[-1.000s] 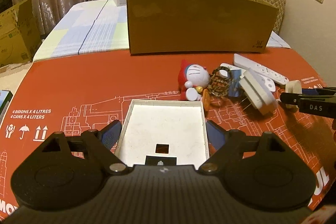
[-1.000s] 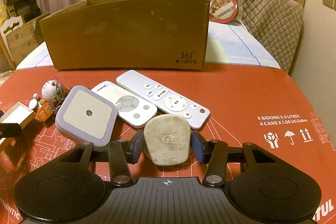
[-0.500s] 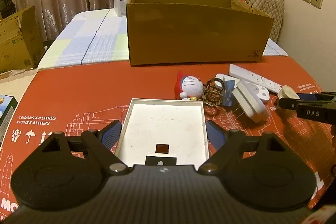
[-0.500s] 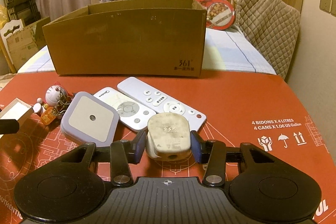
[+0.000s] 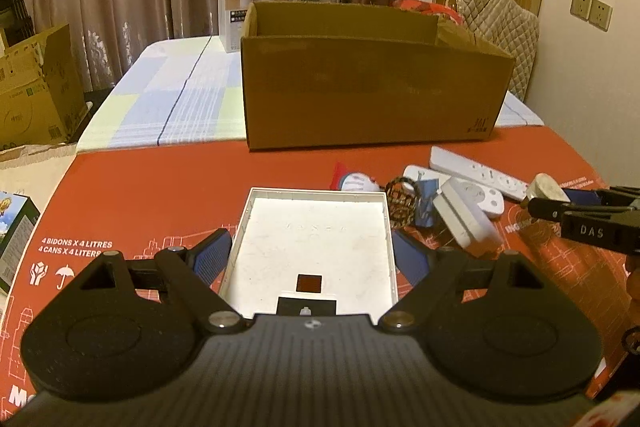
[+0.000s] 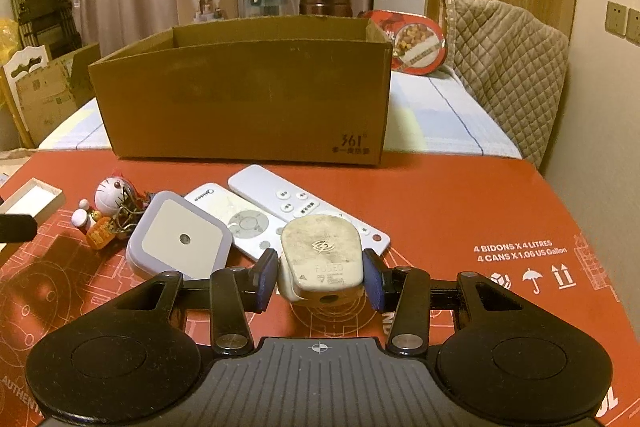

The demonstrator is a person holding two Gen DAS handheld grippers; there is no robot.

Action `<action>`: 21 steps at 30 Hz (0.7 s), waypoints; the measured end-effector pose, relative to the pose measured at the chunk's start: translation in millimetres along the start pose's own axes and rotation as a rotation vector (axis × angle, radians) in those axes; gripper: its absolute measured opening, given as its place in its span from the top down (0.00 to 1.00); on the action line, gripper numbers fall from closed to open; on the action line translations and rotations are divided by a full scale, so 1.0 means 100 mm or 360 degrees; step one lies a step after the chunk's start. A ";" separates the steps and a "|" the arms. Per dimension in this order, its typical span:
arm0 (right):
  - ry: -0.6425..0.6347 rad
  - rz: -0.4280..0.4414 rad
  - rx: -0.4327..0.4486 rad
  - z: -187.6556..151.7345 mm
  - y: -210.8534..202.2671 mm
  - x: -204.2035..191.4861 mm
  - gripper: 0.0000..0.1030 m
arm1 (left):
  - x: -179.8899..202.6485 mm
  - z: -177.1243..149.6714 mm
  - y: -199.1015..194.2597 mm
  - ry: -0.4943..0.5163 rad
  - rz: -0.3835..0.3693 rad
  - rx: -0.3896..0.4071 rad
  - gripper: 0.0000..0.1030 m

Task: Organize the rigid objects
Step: 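Carry the white tray and beige plug with both tools into the cardboard box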

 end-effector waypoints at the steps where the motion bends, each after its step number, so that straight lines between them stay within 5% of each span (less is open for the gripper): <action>1: -0.0003 0.0003 0.0005 0.01 0.00 -0.01 0.59 | 0.00 0.02 -0.01 0.0001 0.0001 0.0007 0.19; 21: -0.0021 0.0095 0.0103 0.21 -0.15 -0.15 0.59 | 0.24 0.44 -0.03 0.0055 -0.0028 0.0113 0.19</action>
Point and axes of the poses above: each gripper's, at about its wrist camera, not at the fingertips, and y roughly the way its jaws point, x to its right, z to its top, the point moved 8 cm from there along y, roughly the way its jaws point, and after that the axes turned 15 degrees about y, right-handed, at the moved point
